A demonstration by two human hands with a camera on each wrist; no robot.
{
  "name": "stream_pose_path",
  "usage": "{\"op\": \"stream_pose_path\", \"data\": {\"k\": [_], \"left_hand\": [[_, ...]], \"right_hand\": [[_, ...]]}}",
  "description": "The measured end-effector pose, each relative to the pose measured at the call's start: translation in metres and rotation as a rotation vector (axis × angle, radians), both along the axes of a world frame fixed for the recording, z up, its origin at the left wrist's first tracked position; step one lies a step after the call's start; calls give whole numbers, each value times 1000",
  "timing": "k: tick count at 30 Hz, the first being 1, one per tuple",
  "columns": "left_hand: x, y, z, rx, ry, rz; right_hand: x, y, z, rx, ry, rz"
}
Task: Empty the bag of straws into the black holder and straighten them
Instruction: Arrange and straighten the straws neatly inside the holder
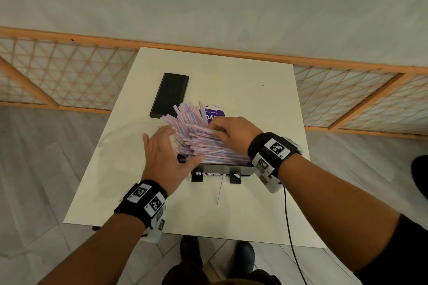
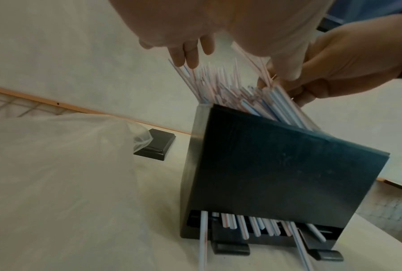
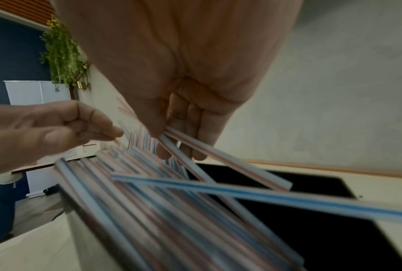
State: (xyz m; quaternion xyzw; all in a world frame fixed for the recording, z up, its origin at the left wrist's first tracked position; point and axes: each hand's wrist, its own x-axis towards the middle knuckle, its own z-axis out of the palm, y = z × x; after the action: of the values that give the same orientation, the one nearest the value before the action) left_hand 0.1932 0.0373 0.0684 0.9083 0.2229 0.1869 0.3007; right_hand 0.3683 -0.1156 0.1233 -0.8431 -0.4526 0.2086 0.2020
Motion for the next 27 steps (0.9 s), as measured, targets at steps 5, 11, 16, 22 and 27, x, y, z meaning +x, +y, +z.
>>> {"op": "stream_pose_path", "data": {"k": [5,11,16,22,27], "left_hand": [[1,-3,1,-106,-22,-10],[3,-6,2,-161,-95,105],[2,-14,-3,-109,-77,30],[9,-24,-15,61,-22,-97],[19,-18,-24,349,159,-299]], "right_hand": [[-10,8,-13,-65,-8,31],[-8,4,-16,-70,-95,-16],[-10,-5,-26,-232,-103,7],[-3,2,-22,-112,-67,-223],[0,20,-34,-375,-11,-177]]}}
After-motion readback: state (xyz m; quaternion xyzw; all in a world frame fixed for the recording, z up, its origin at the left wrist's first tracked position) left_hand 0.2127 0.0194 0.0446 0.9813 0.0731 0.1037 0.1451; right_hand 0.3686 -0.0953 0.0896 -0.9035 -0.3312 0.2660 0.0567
